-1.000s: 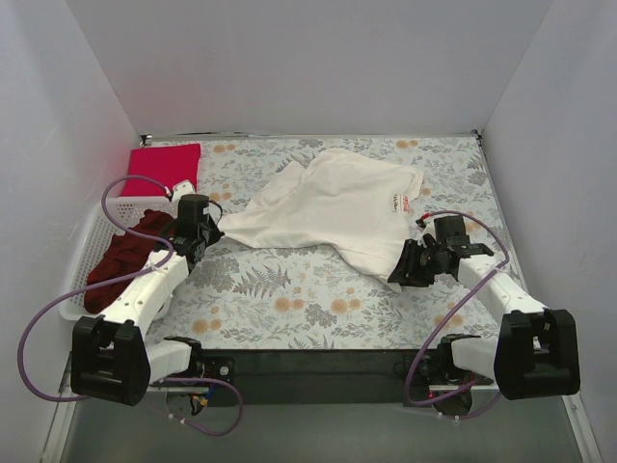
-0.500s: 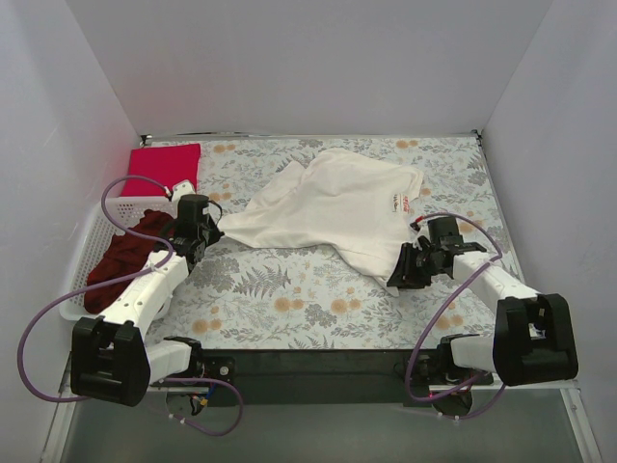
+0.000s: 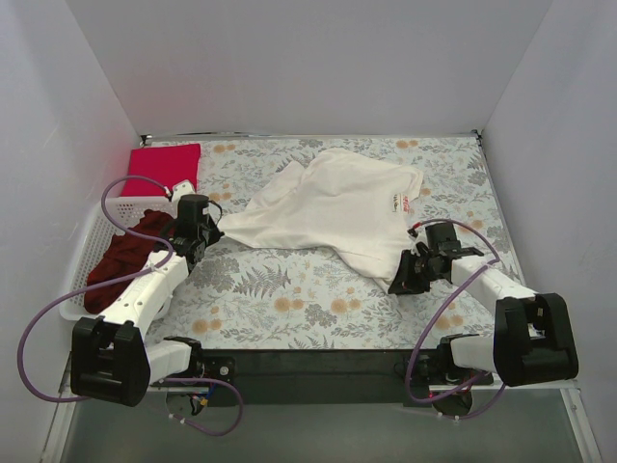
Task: Fold and stack the t-shirts
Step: Flatten the tshirt out
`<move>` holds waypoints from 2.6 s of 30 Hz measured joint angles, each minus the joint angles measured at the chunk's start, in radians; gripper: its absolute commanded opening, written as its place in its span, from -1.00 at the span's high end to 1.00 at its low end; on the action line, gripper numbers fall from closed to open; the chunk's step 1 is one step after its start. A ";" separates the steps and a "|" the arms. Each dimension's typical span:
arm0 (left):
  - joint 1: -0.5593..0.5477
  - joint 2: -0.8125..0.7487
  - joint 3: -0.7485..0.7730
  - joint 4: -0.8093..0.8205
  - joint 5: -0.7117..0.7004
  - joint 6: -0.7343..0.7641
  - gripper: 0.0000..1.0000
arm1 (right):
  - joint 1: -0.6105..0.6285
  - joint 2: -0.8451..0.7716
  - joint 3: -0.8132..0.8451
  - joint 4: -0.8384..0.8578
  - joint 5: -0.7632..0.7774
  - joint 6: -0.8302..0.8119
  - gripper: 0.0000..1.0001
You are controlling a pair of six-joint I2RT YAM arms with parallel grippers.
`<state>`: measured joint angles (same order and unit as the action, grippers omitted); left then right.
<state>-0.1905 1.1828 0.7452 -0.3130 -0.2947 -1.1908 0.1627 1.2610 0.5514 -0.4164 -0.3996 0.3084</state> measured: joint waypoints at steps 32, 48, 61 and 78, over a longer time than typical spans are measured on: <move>0.167 0.197 0.965 -0.182 0.047 0.016 1.00 | -0.258 -0.176 0.990 -0.134 0.187 -0.043 0.97; 0.174 -0.169 0.042 -0.225 0.115 -0.037 1.00 | -0.167 -0.519 0.272 -0.403 0.013 0.053 -0.08; 0.169 -0.130 -0.031 -0.091 0.160 -0.044 1.00 | 0.002 -0.081 0.229 -0.162 0.063 -0.006 0.03; 0.167 -0.081 -0.035 -0.050 0.172 -0.044 1.00 | 0.005 0.278 0.239 0.160 0.150 0.047 0.97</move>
<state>-0.0235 1.1015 0.7105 -0.3630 -0.1230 -1.2346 0.1680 1.5387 0.7906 -0.2565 -0.2497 0.3553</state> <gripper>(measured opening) 0.022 0.111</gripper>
